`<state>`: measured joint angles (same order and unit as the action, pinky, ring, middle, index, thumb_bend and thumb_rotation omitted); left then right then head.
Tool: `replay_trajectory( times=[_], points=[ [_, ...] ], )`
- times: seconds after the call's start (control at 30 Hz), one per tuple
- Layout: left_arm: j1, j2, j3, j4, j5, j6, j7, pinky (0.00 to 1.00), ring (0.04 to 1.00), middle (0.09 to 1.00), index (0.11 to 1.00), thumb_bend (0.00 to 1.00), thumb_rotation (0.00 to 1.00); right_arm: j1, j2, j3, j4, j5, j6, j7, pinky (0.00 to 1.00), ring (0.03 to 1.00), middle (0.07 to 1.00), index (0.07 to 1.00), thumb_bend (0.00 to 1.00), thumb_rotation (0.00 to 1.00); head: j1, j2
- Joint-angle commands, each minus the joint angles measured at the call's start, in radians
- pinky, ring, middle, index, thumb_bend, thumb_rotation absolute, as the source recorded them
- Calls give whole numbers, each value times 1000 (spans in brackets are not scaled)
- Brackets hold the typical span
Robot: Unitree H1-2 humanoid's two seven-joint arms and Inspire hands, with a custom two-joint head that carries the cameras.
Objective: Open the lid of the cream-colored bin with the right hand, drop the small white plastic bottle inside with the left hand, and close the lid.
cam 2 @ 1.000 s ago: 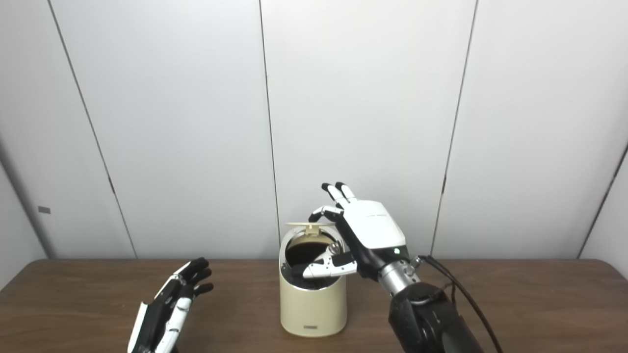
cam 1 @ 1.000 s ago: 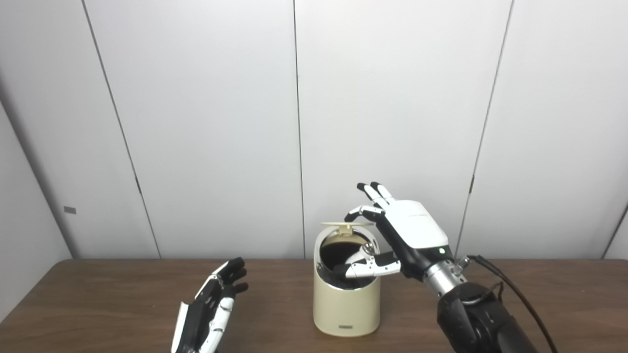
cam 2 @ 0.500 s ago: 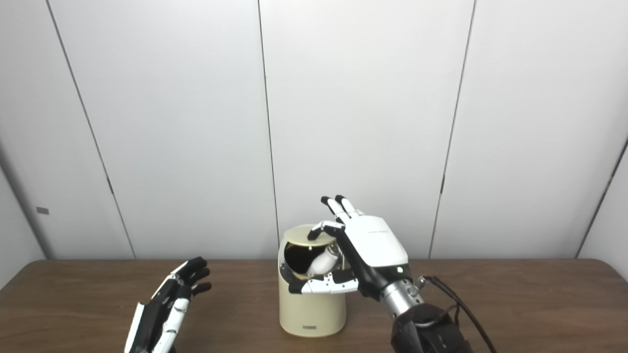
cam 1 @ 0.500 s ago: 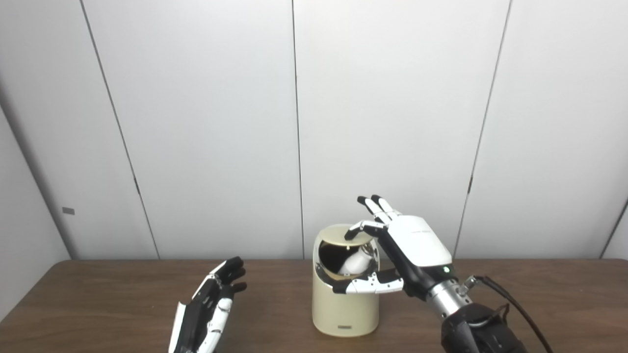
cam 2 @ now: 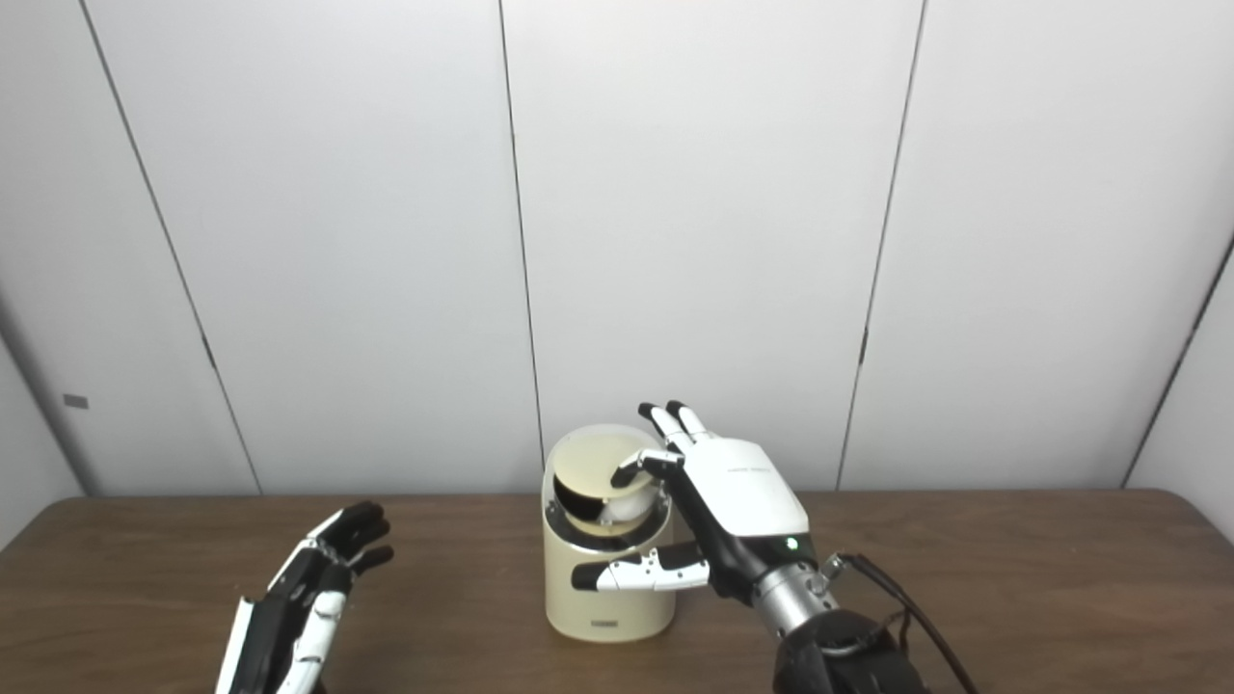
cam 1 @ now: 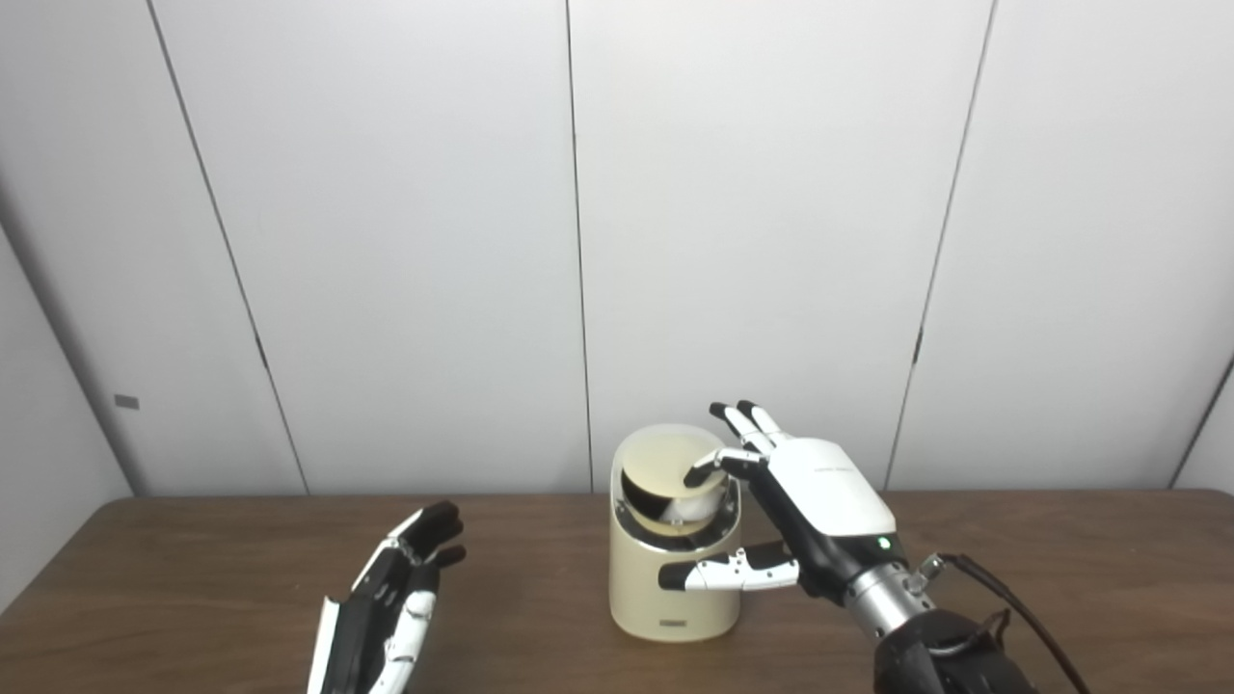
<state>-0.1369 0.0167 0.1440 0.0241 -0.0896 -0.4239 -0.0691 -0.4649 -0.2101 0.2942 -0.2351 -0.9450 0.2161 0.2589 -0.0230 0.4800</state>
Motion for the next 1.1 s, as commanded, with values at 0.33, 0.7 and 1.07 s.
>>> replay_trajectory(
  times=[0.33, 0.7, 1.07],
  points=[
    [15, 9, -7, -128, -17, 79, 43, 767, 828, 832, 801, 493, 629, 25, 8, 5, -1, -4, 8, 9, 903, 999, 979, 693, 963, 799, 13, 27],
    [5, 6, -9, -114, -35, 64, 51, 759, 818, 829, 799, 507, 615, 3, 12, 5, 110, 27, -4, -54, 902, 999, 983, 713, 958, 810, 22, 17],
    [6, 6, -13, -119, -34, 70, 62, 758, 814, 825, 797, 520, 615, -39, 21, 13, 182, 36, 9, -74, 908, 1000, 996, 740, 947, 810, 22, 10]
  ],
)
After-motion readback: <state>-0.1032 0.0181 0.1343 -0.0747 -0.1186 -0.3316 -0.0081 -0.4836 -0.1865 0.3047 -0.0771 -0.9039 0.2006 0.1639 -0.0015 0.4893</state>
